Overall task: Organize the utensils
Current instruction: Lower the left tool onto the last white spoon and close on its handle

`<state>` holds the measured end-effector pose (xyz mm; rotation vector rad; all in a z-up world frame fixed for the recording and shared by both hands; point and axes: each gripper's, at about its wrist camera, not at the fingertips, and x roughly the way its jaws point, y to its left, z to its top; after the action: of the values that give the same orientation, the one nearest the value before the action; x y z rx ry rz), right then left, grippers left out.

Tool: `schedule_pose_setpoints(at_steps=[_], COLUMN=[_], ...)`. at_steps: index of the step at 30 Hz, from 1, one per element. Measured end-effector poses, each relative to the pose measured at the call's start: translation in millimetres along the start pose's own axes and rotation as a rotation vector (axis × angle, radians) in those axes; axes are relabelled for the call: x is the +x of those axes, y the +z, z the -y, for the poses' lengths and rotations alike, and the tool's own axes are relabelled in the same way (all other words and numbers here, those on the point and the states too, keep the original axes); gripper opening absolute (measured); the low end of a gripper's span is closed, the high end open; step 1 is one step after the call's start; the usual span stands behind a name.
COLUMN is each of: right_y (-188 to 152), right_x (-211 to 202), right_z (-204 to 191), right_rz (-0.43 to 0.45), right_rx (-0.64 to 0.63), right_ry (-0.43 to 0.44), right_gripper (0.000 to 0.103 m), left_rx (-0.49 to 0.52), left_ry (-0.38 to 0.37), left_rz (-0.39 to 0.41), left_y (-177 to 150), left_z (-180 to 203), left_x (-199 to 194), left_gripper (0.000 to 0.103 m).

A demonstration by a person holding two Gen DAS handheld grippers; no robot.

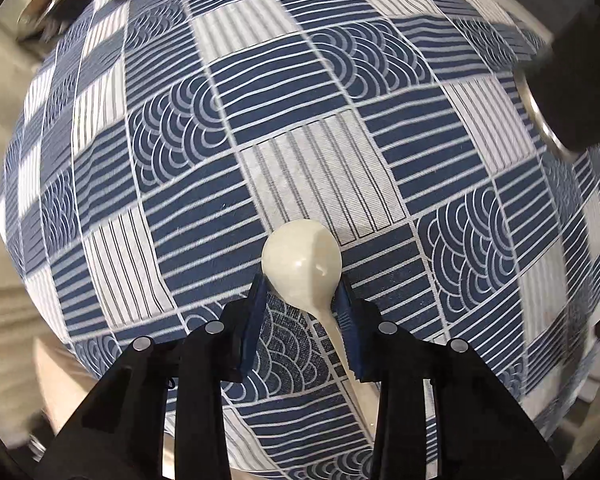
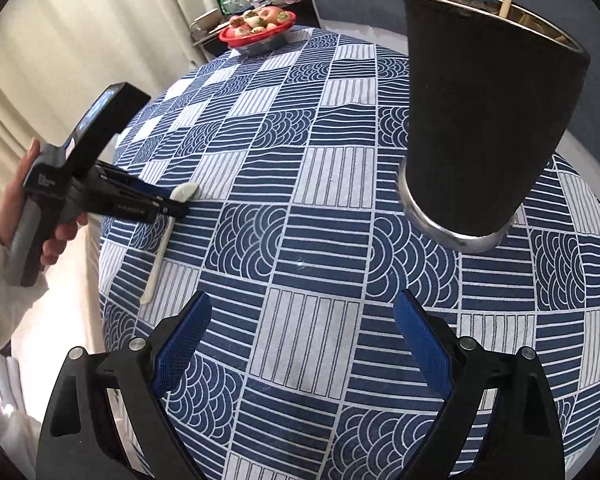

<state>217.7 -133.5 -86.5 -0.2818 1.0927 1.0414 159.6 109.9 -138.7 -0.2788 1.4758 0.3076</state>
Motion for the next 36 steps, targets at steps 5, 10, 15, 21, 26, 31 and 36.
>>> schedule_pose_setpoints(at_steps=[5, 10, 15, 21, 26, 31, 36], right_y=[-1.4, -2.2, -3.2, -6.4, -9.6, -10.9, -14.2], right_x=[2.6, 4.1, 5.4, 12.3, 20.8, 29.2, 44.6], right_z=[-1.4, 0.4, -0.4, -8.8, -17.8, -27.7, -39.1], right_rz=[-0.011, -0.023, -0.037, -0.058, -0.076, -0.078, -0.065], right_rx=[-0.007, -0.004, -0.007, -0.026, -0.038, -0.033, -0.007], right_ry=[0.001, 0.007, 0.011, 0.019, 0.034, 0.087, 0.193], right_gripper=[0.088, 0.088, 0.088, 0.088, 0.088, 0.088, 0.088], left_rx=[-0.116, -0.166, -0.163, -0.183, -0.198, -0.215, -0.220], left_ry=[-0.244, -0.395, -0.420, -0.422, -0.425, -0.442, -0.455], left_rz=[0.041, 0.064, 0.063, 0.070, 0.081, 0.097, 0.101], left_y=[-8.5, -15.3, -14.6, -13.4, -17.2, -18.7, -21.0], left_z=[-16.0, -9.1, 7.3, 2.4, -11.3, -19.4, -19.4], left_x=[-9.1, -8.3, -4.1, -5.8, -13.4, -24.4, -28.6], left_gripper=[0.031, 0.007, 0.005, 0.004, 0.003, 0.003, 0.003])
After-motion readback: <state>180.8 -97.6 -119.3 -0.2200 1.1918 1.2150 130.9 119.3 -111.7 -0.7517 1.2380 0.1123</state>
